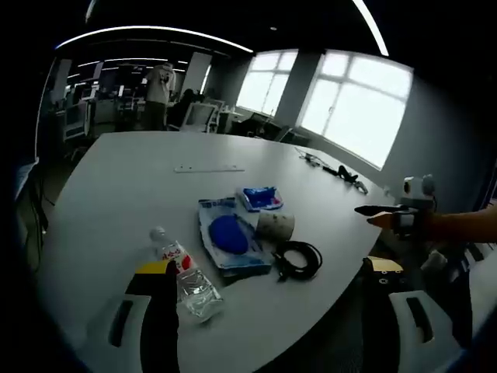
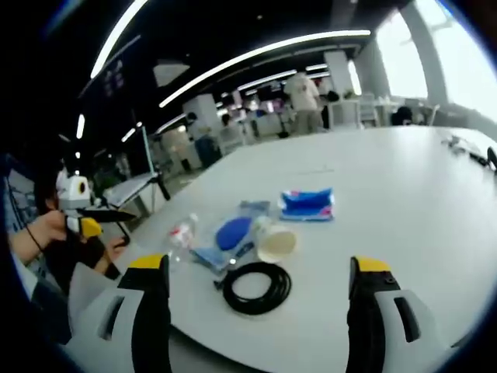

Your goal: Arrange the tabletop items into an orderly group along one side of the table until the central work area is clear of visible clutter.

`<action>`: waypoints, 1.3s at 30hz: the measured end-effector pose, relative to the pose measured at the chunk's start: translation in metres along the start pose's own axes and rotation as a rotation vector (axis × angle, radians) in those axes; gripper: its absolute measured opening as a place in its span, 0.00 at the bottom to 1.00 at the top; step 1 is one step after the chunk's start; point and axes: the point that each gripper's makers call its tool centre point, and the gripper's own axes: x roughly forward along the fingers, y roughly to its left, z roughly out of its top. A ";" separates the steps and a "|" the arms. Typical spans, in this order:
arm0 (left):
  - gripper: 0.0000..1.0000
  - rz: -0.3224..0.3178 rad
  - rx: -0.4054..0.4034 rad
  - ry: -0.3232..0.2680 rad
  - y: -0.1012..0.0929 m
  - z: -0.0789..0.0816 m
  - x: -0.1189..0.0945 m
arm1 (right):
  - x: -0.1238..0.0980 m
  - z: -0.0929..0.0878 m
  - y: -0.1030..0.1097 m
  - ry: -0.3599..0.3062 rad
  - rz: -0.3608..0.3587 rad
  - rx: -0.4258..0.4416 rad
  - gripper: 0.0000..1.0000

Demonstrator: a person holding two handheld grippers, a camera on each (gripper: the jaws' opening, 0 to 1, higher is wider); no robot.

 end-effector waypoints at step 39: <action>1.00 0.019 -0.015 0.011 0.005 -0.003 -0.002 | 0.002 0.007 0.000 -0.030 0.015 0.011 0.92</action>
